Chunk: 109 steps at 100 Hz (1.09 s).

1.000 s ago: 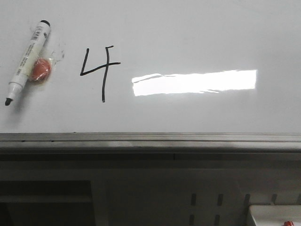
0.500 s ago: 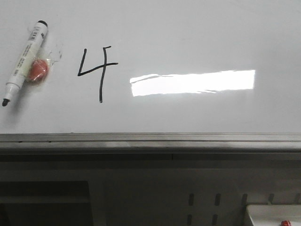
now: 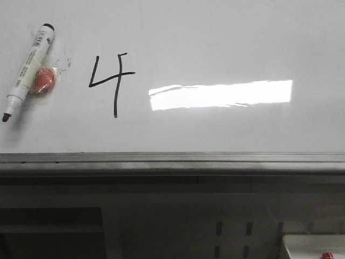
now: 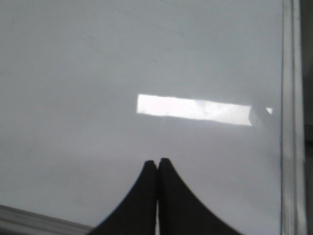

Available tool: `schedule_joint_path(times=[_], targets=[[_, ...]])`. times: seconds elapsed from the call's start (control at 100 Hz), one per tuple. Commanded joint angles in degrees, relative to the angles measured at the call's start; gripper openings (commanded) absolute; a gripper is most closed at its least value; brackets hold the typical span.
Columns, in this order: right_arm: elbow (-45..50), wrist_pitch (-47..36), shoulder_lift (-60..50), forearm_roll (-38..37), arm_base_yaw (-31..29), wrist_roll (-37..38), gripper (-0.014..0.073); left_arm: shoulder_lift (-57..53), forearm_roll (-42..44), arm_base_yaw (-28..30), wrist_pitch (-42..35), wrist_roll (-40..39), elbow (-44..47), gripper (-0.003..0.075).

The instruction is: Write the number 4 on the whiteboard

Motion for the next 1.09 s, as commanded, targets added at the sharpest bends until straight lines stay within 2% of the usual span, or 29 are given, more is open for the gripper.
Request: schedule_joint_path(times=[0.0, 0.15, 0.45, 1.08], targets=[[1.72, -4.17, -2.75, -0.92, -1.94, 1.11, -0.0055, -1.48, -0.57, 0.15, -1.74, -0.42, 1.98, -0.002], [1.74, 5.27, -3.66, -6.88, -2.56, 5.16, -0.0055, -1.48, -0.57, 0.15, -1.74, -0.42, 1.98, -0.002], [1.74, 18.33, -3.66, -4.24, -2.56, 5.16, -0.0055, -1.48, -0.57, 0.15, -1.74, -0.42, 1.98, -0.002], [1.74, 18.21, -3.66, -4.24, -2.56, 5.16, -0.0055, -1.48, -0.57, 0.15, -1.74, -0.42, 1.98, -0.002]])
